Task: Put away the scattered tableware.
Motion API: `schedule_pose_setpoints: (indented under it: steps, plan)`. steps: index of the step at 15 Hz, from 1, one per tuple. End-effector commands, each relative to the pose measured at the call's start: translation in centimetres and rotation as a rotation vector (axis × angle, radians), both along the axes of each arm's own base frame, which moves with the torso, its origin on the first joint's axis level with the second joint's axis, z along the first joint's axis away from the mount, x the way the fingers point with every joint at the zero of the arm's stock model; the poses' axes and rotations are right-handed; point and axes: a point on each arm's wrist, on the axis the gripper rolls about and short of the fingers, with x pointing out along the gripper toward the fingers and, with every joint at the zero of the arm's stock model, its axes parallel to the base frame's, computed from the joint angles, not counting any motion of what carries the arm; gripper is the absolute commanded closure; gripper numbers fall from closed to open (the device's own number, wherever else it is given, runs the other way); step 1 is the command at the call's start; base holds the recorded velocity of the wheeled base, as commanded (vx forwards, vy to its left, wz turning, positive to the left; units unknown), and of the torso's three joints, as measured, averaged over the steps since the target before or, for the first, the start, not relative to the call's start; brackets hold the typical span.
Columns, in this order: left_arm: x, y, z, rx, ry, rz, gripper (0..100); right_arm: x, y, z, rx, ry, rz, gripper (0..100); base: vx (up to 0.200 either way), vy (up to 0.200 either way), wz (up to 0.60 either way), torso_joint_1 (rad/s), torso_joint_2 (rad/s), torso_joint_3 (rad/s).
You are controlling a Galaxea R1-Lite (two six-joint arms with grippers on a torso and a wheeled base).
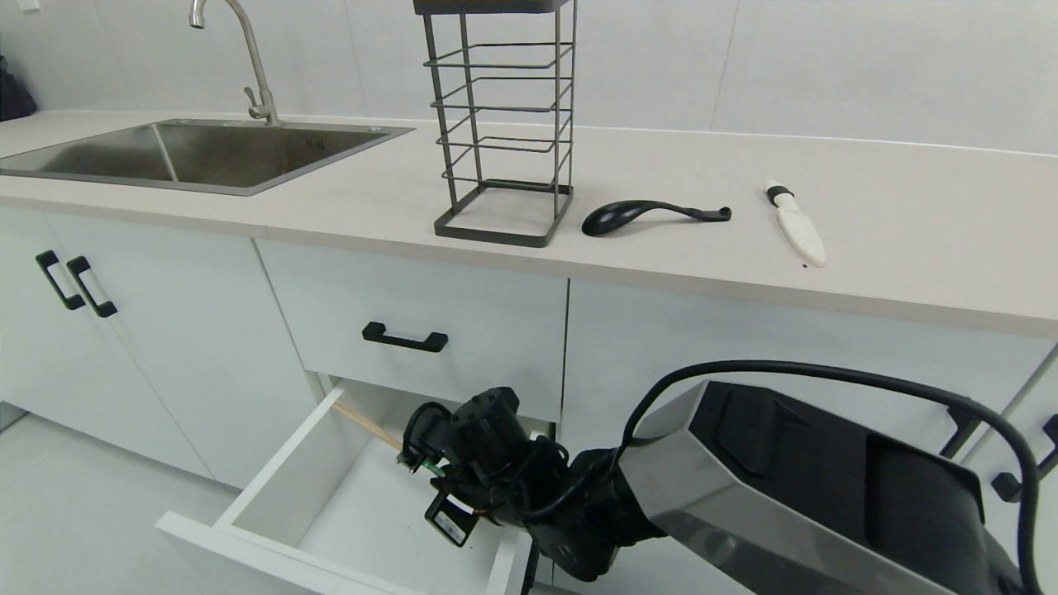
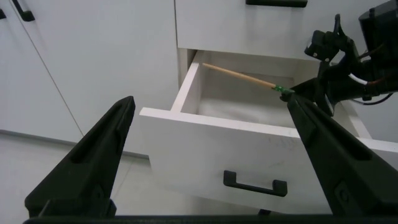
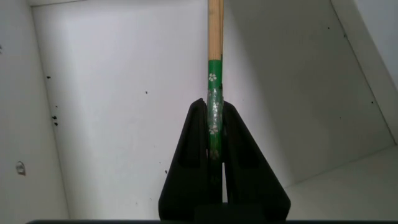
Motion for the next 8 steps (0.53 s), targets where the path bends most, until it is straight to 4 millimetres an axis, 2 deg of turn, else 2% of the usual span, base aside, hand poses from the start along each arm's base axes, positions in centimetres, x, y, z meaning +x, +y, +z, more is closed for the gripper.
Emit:
schedule_pose_setpoints:
  steps: [1,6,8]
  plan:
    - [0.01,0.00,0.01,0.000,0.001,0.000,0,0.07,-0.18,0.90,0.010,-0.014,-0.009,100,0.000,0.000,0.00,0.000,0.00,0.000]
    - [0.01,0.00,0.01,0.000,0.001,0.000,0,-0.10,-0.30,1.07,0.000,-0.017,-0.003,100,0.000,0.000,0.00,0.000,0.00,0.000]
    - [0.01,0.00,0.01,0.000,0.001,0.000,0,-0.15,-0.51,0.46,-0.018,-0.011,-0.001,100,0.000,0.000,0.00,0.000,0.00,0.000]
